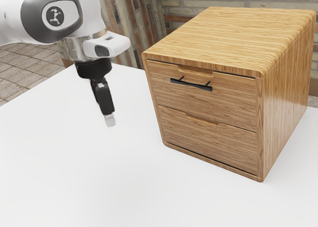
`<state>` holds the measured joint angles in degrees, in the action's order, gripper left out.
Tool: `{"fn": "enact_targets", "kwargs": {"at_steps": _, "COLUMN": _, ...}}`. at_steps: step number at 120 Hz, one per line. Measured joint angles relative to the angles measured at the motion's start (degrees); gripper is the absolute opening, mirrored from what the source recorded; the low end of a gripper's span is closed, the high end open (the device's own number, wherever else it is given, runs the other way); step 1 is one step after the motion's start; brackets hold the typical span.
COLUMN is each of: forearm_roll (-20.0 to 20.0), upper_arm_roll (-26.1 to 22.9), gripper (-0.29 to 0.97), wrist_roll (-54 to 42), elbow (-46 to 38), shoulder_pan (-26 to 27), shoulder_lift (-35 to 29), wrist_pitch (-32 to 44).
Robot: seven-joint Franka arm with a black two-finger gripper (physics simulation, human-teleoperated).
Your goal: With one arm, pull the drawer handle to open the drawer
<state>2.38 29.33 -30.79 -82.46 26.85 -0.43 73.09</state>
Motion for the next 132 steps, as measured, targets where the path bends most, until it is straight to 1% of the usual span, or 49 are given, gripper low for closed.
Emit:
{"fn": "enact_targets", "kwargs": {"at_steps": 14, "forearm_roll": 0.22, "upper_arm_roll": 0.10, "gripper": 0.68, "wrist_roll": -6.50, "elbow": -0.09, "shoulder_pan": -1.34, "shoulder_lift": 0.00, "wrist_pitch": 6.33}}
{"fn": "enact_targets", "kwargs": {"at_steps": 30, "forearm_roll": 0.28, "upper_arm_roll": 0.03, "gripper": 0.68, "wrist_roll": -12.55, "elbow": 0.09, "shoulder_pan": -3.28, "shoulder_lift": -0.48, "wrist_pitch": 10.19}}
{"fn": "enact_targets", "kwargs": {"at_steps": 36, "forearm_roll": 0.64, "upper_arm_roll": -1.21, "gripper": 0.68, "wrist_roll": -14.46, "elbow": 3.62, "shoulder_pan": -4.00, "shoulder_lift": -4.37, "wrist_pitch": 11.02}}
{"fn": "enact_targets", "kwargs": {"at_steps": 43, "forearm_roll": 1.50, "upper_arm_roll": -4.08, "gripper": 0.68, "wrist_roll": -16.55, "elbow": 8.62, "shoulder_pan": -7.70, "shoulder_lift": -5.53, "wrist_pitch": 11.79}}
{"fn": "enact_targets", "kwargs": {"at_steps": 48, "forearm_roll": 1.99, "upper_arm_roll": -5.16, "gripper": 0.68, "wrist_roll": -18.31, "elbow": 10.23, "shoulder_pan": -8.29, "shoulder_lift": -4.05, "wrist_pitch": 12.25}}
{"fn": "enact_targets", "kwargs": {"at_steps": 58, "forearm_roll": 2.67, "upper_arm_roll": -5.86, "gripper": 0.68, "wrist_roll": -21.42, "elbow": 10.91, "shoulder_pan": -8.54, "shoulder_lift": 0.47, "wrist_pitch": 13.00}}
{"fn": "enact_targets", "kwargs": {"at_steps": 67, "forearm_roll": 3.08, "upper_arm_roll": -6.04, "gripper": 0.68, "wrist_roll": -24.25, "elbow": 11.20, "shoulder_pan": -7.77, "shoulder_lift": 3.15, "wrist_pitch": 13.84}}
{"fn": "enact_targets", "kwargs": {"at_steps": 80, "forearm_roll": 3.09, "upper_arm_roll": -5.93, "gripper": 0.68, "wrist_roll": -28.41, "elbow": 11.22, "shoulder_pan": -7.13, "shoulder_lift": 4.18, "wrist_pitch": 14.59}}
{"fn": "enact_targets", "kwargs": {"at_steps": 92, "forearm_roll": 3.07, "upper_arm_roll": -5.82, "gripper": 0.68, "wrist_roll": -32.89, "elbow": 11.24, "shoulder_pan": -8.57, "shoulder_lift": 4.67, "wrist_pitch": 15.14}}
{"fn": "enact_targets", "kwargs": {"at_steps": 102, "forearm_roll": 3.85, "upper_arm_roll": -6.45, "gripper": 0.68, "wrist_roll": -36.35, "elbow": 10.97, "shoulder_pan": -10.46, "shoulder_lift": 3.99, "wrist_pitch": 15.39}}
{"fn": "enact_targets", "kwargs": {"at_steps": 116, "forearm_roll": 2.59, "upper_arm_roll": -8.09, "gripper": 0.68, "wrist_roll": -39.49, "elbow": 7.75, "shoulder_pan": -11.92, "shoulder_lift": 1.50, "wrist_pitch": 15.72}}
{"fn": "enact_targets", "kwargs": {"at_steps": 124, "forearm_roll": -1.29, "upper_arm_roll": -12.87, "gripper": 0.68, "wrist_roll": -41.51, "elbow": 7.16, "shoulder_pan": -15.89, "shoulder_lift": -0.46, "wrist_pitch": 16.08}}
{"fn": "enact_targets", "kwargs": {"at_steps": 132, "forearm_roll": -3.88, "upper_arm_roll": -14.74, "gripper": 0.68, "wrist_roll": -42.81, "elbow": 6.95, "shoulder_pan": -17.17, "shoulder_lift": -1.31, "wrist_pitch": 16.30}}
